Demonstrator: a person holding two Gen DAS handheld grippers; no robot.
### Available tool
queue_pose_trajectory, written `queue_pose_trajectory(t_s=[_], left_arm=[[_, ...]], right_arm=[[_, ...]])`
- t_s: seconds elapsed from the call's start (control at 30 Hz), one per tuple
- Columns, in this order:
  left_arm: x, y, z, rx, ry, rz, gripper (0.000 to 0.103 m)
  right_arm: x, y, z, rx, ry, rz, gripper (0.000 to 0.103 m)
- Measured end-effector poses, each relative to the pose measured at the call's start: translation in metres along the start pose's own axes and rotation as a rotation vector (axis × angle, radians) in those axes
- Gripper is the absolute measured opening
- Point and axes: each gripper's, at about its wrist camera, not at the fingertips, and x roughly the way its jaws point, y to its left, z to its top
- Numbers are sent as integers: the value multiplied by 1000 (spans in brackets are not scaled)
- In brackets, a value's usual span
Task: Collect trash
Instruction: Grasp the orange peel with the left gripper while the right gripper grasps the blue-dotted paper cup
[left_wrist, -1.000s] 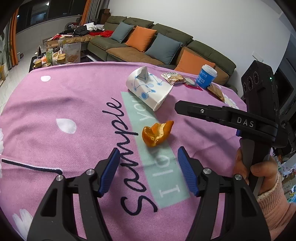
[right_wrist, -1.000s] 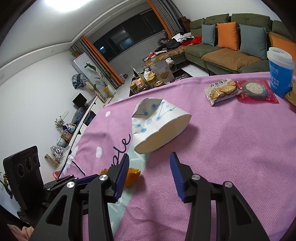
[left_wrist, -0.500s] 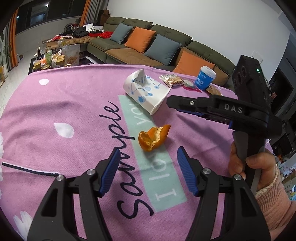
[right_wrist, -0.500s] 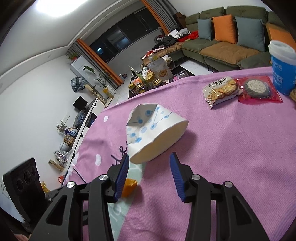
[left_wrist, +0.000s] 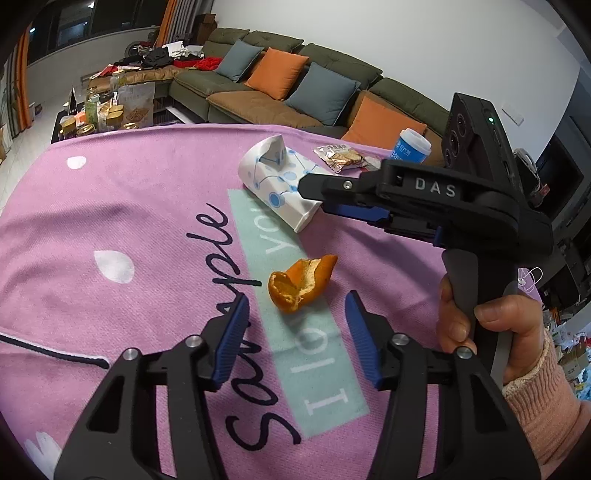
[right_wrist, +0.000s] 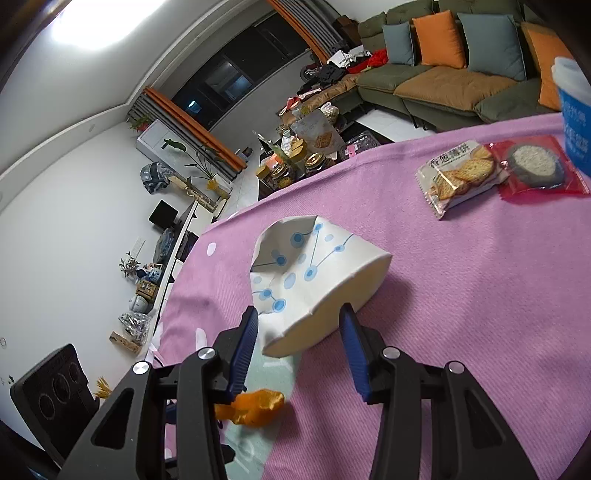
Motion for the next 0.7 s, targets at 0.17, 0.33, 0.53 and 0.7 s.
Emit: queue_pose_trajectory(t_s=[0.17,0.33,0.53,0.7], left_arm=[[3,6,0,-27,18,-1,46],[5,10,1,-45,26,-16,35],[6,9,2,-49,26,-34,17],[5,6,0,-40,17,-42,15]], right_arm=[[4,-4,2,22,3,13,43],[4,-2,1,16,6,14,41],[7,1,2,9,9,21,23],[6,-2,3,12,6,41,12]])
